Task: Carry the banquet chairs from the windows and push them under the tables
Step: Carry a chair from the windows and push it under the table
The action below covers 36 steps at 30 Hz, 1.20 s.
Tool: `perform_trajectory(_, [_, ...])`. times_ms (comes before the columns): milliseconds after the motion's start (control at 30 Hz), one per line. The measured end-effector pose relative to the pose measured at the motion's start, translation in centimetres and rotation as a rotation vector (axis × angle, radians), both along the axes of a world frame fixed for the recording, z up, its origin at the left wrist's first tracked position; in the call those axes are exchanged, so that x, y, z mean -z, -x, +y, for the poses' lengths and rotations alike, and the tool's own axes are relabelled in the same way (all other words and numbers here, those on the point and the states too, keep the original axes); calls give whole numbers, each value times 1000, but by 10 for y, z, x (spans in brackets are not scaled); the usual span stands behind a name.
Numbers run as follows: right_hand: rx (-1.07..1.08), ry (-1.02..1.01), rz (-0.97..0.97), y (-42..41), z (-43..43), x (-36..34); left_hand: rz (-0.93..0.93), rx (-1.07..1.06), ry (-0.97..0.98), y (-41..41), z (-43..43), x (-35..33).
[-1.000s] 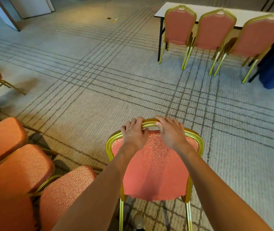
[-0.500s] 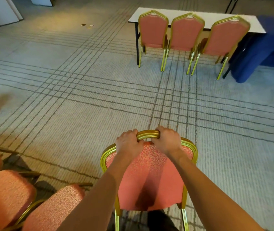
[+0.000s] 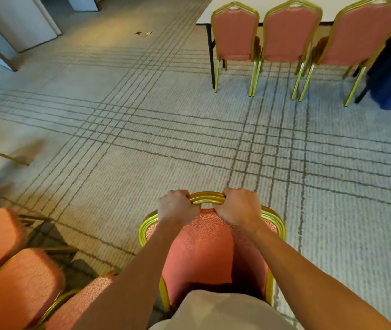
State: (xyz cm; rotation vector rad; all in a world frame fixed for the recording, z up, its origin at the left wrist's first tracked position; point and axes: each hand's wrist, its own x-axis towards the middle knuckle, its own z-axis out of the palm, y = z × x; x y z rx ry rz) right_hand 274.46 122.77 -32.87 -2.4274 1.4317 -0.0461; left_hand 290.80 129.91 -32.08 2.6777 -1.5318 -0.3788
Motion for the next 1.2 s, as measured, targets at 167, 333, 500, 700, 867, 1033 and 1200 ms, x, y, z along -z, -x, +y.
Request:
perform_trajectory(167, [107, 11, -20, 36, -40, -13, 21, 139, 43, 26, -59, -14])
perform_trajectory(333, [294, 82, 24, 83, -70, -26, 68, 310, 107, 67, -120, -31])
perform_trajectory(500, [402, 179, 42, 116, -108, -48, 94, 468, 199, 96, -175, -45])
perform_trajectory(700, [520, 315, -4, 135, -165, -54, 69, 640, 354, 111, -249, -43])
perform_trajectory(867, [634, 488, -25, 146, -218, -66, 72, 766, 445, 121, -327, -55])
perform_trajectory(1033, [756, 609, -36, 164, -268, -80, 88, 908, 534, 141, -403, -71])
perform_trajectory(1200, [886, 656, -46, 191, -306, -84, 35, 1059, 607, 174, -460, -81])
